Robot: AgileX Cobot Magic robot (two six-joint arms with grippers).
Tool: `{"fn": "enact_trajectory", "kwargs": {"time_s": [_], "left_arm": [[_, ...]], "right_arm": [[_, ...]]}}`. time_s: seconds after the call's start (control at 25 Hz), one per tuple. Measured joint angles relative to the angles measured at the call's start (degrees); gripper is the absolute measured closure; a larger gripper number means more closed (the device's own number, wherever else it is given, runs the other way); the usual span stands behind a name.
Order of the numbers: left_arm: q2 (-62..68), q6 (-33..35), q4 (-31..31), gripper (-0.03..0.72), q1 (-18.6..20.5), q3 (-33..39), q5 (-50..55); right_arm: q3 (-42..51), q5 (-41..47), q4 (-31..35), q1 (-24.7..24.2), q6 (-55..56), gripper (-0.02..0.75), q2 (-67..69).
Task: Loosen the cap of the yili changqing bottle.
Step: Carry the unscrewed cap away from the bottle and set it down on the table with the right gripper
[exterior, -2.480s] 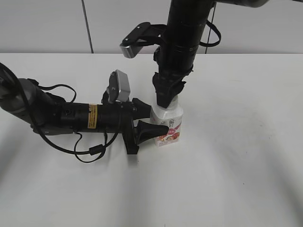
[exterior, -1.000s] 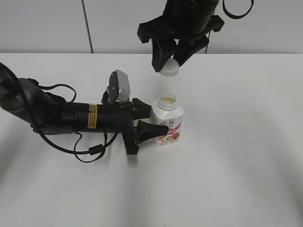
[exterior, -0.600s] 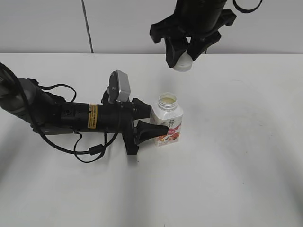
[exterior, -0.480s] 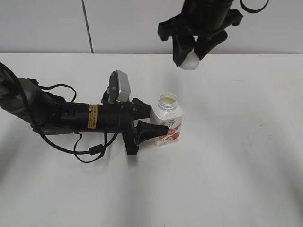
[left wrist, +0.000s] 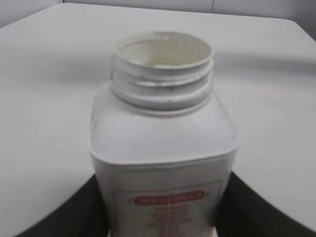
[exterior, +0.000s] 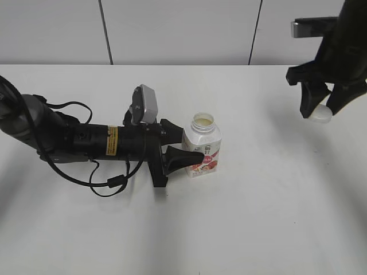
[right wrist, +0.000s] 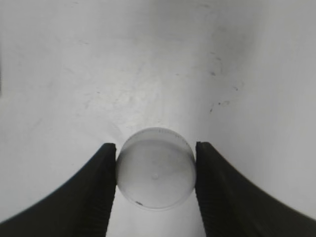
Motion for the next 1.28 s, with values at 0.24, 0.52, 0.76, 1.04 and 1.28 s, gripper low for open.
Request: {"fn": "enact_trajectory", "kwargs": {"time_s": [0.24, 0.52, 0.76, 1.04, 1.28], "left_arm": [[0.0, 0.0, 0.0, 0.321, 0.0, 0.0, -0.1], [0.0, 0.0, 0.0, 0.321, 0.0, 0.0, 0.0], [0.0, 0.0, 0.0, 0.321, 0.0, 0.0, -0.1], [0.0, 0.0, 0.0, 0.321, 0.0, 0.0, -0.1], [0.0, 0.0, 0.0, 0.321, 0.0, 0.0, -0.1]], "right_arm": [[9.9, -9.7, -0.2, -2.1, -0.1, 0.35, -0.4], [12.9, -21.6, 1.1, -2.1, -0.1, 0.35, 2.5], [13.0, -26.7, 1.4, -2.1, -0.1, 0.35, 6.9], [13.0, -32.5, 1.7, -2.1, -0.1, 0.35, 7.2], [13.0, -33.0, 1.8, -2.1, -0.1, 0.35, 10.0]]}}
